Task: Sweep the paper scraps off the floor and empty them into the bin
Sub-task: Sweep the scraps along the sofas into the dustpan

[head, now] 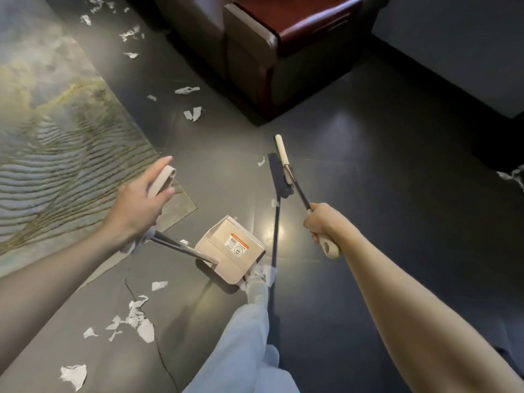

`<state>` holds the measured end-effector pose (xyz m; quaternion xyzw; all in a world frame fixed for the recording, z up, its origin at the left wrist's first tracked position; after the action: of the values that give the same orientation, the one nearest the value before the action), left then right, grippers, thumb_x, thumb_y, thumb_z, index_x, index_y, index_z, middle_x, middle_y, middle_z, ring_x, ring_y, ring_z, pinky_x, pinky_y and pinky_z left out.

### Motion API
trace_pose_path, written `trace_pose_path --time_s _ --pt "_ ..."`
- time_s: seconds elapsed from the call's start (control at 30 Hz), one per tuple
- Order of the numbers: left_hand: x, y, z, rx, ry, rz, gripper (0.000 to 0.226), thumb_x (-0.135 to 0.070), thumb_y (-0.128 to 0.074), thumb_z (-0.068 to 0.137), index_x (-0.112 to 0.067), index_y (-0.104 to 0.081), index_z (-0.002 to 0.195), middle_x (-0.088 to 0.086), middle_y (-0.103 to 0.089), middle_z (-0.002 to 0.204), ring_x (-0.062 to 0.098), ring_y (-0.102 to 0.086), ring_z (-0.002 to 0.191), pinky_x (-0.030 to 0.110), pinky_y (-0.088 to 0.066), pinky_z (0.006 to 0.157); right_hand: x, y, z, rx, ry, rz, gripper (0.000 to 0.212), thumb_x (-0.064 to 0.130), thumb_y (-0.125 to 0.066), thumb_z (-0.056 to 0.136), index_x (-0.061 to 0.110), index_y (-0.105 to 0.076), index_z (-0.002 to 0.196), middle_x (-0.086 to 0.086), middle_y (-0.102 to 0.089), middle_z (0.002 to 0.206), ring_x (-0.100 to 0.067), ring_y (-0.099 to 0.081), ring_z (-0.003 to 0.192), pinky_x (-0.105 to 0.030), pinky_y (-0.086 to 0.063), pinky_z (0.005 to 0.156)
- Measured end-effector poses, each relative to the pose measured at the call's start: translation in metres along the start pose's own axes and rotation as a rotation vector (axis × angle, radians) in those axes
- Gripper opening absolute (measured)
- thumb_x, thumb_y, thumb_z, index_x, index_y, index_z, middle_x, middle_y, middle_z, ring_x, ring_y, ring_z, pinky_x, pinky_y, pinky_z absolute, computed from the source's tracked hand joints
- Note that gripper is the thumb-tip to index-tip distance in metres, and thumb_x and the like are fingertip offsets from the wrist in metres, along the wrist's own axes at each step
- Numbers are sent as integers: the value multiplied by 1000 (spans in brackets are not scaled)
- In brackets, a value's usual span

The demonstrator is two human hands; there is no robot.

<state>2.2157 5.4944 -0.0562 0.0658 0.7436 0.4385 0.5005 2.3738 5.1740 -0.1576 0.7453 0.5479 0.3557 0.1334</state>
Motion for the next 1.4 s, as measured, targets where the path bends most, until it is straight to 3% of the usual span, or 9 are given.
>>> trace_pose_path --time_s 0.1,0.23,0.33,0.4,0.63,0.77,0.97,1.27,1.4 --pt "6 1 25 -32 34 -13 61 -25 -62 91 -71 -39 124 -6 -62 104 15 -60 58 20 -49 48 41 14 63 14 45 -77 43 -2 -46 86 2 -51 128 -20 -66 92 -32 -60 80 -43 -55 80" --pt "5 1 50 -63 24 12 64 -24 -63 90 -75 -38 120 -6 -62 108 4 -56 63 21 -47 59 70 12 124 34 57 -260 44 -1 -44 86 5 -52 129 -15 -64 89 -28 -62 72 -31 -52 58" --pt "6 2 57 -67 29 28 64 -24 -64 90 -71 -38 124 -4 -62 111 8 -53 67 29 -48 70 83 1 141 28 103 -384 48 0 -46 88 7 -45 135 -15 -59 114 -29 -61 97 -30 -49 68" --pt "7 2 54 -66 27 28 63 -24 -63 90 -69 -37 127 -3 -61 113 12 -53 68 30 -49 69 80 -12 140 82 89 -397 45 0 -46 90 5 -47 134 -13 -56 108 -27 -58 94 -27 -48 70" --pt "16 13 -9 -124 55 6 63 -26 -63 91 -70 -37 128 -5 -66 112 4 -56 59 27 -50 64 10 -27 65 190 -65 -180 50 -2 -51 86 11 -49 134 -8 -51 90 -18 -52 73 -22 -43 49" --pt "27 19 -87 -144 75 21 62 -28 -62 92 -69 -35 130 7 -64 120 31 -64 83 42 -55 80 -61 -44 0 262 -128 -27 53 -7 -51 84 9 -50 135 -7 -46 81 -15 -45 62 -9 -32 31" --pt "55 27 -210 -170 154 73 57 -28 -60 93 -60 -36 135 10 -63 122 35 -64 90 43 -51 84 -139 -97 -107 398 -88 -131 63 9 -53 93 34 -30 147 -5 -44 82 -12 -41 56 -12 -33 35" --pt "124 37 -319 -152 288 -14 59 -28 -63 91 -70 -38 122 2 -62 126 32 -63 100 36 -44 84 -159 -133 -195 444 -62 -98 59 -1 -46 95 25 -33 147 -6 -39 65 -10 -34 45 -17 -32 37" --pt "144 31 -340 -80 299 -71 58 -26 -63 91 -74 -43 117 1 -65 118 22 -59 70 37 -48 80 -157 -129 -203 384 -69 -24 60 1 -52 94 27 -35 146 -6 -42 60 -7 -37 31 -17 -36 36"
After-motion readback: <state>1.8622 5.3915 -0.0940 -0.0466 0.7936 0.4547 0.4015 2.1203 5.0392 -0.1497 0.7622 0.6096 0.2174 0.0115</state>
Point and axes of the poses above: each hand's wrist, its own z-axis towards the middle knuckle, its own y-axis out of the back of the hand, x = y × z, the point moved 9 cm from there along z, towards the middle knuckle
